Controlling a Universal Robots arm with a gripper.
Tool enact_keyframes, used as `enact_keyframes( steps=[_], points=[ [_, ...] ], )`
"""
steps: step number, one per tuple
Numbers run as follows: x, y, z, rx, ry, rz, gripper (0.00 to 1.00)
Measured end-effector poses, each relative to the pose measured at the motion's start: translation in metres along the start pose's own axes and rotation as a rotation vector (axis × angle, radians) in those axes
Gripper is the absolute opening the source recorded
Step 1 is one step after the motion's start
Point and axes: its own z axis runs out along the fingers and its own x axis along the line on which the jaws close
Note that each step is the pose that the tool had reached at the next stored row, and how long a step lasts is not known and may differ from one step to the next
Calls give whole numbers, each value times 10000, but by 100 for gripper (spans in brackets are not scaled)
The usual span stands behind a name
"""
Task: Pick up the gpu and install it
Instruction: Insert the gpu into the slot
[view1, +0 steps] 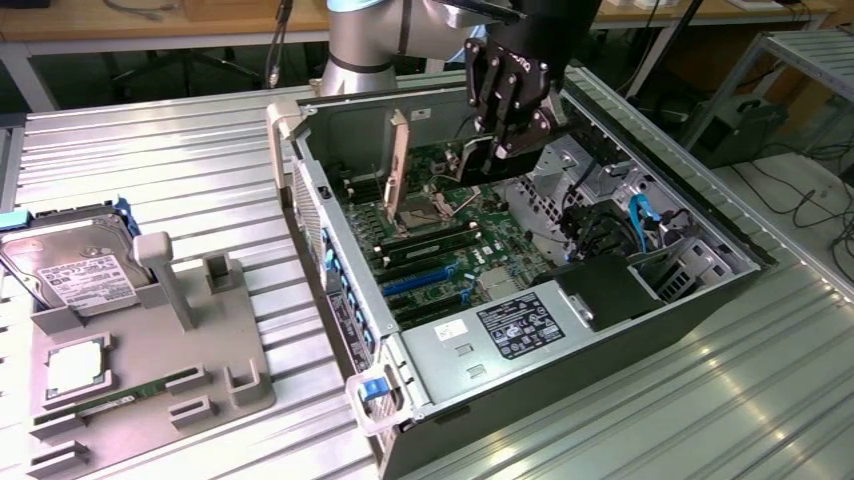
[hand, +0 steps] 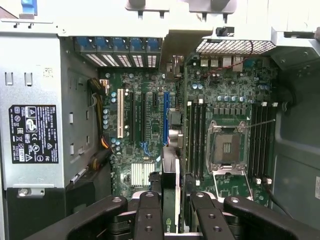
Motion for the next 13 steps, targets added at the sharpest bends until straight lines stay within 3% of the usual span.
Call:
enact_keyframes(
  steps=[13],
  points=[
    [3,1,92,-6,0,-1,27]
  ],
)
